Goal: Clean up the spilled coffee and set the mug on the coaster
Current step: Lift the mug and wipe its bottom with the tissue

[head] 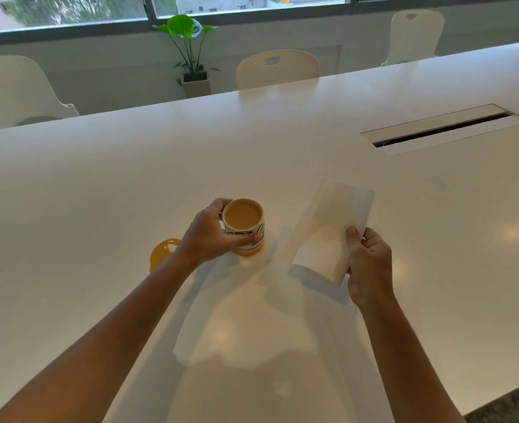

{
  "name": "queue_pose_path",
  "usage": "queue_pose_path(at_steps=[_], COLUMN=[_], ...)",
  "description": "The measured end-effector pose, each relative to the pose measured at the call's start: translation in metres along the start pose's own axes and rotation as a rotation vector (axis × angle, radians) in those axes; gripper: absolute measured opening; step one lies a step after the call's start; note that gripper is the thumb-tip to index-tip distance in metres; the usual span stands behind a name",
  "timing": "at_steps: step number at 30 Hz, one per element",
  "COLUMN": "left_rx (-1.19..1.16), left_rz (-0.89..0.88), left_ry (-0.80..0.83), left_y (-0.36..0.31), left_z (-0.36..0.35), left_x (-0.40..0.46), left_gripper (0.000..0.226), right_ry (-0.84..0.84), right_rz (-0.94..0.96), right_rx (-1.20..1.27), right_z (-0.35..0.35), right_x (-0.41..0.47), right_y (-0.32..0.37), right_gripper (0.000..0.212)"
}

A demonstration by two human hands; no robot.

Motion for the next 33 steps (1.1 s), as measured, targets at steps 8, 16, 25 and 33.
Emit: queue_pose_path(at_steps=[8, 16, 25, 33], left_rx=[0.031, 0.043, 0.038, 0.03], left_rz=[-0.033, -0.084, -0.104, -0.097], left_ry=[-0.033, -0.084, -0.116, -0.162], left_y=[-0.002, -0.009, -0.009, -0.016], left_z=[0.001, 0.004, 0.005, 0.022], left_x=[0.004, 0.003, 0.001, 0.007], left_gripper=[0.089, 0.083, 0.087, 0.087], right_ry=[-0.036, 0.0, -0.061, -0.046], right_rz=[-0.03, -0.035, -0.038, -0.003], right_rx=[0.012, 0.015, 0.044, 0.022], right_z=[0.001, -0.004, -0.003, -0.003], right_x=[0.004, 0.0, -0.003, -0.003], right_y=[-0.018, -0.024, -0.025, -0.024], right_gripper=[0.015, 0.018, 0.02, 0.022])
Point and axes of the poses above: each hand's wrist, its own x-axis towards the middle knuckle, its own z-axis out of the back of the hand, y = z × x, the point moved 8 cm from there along x, towards the middle knuckle, and after that the axes turned 4 degrees about x, right-handed, at the moved point
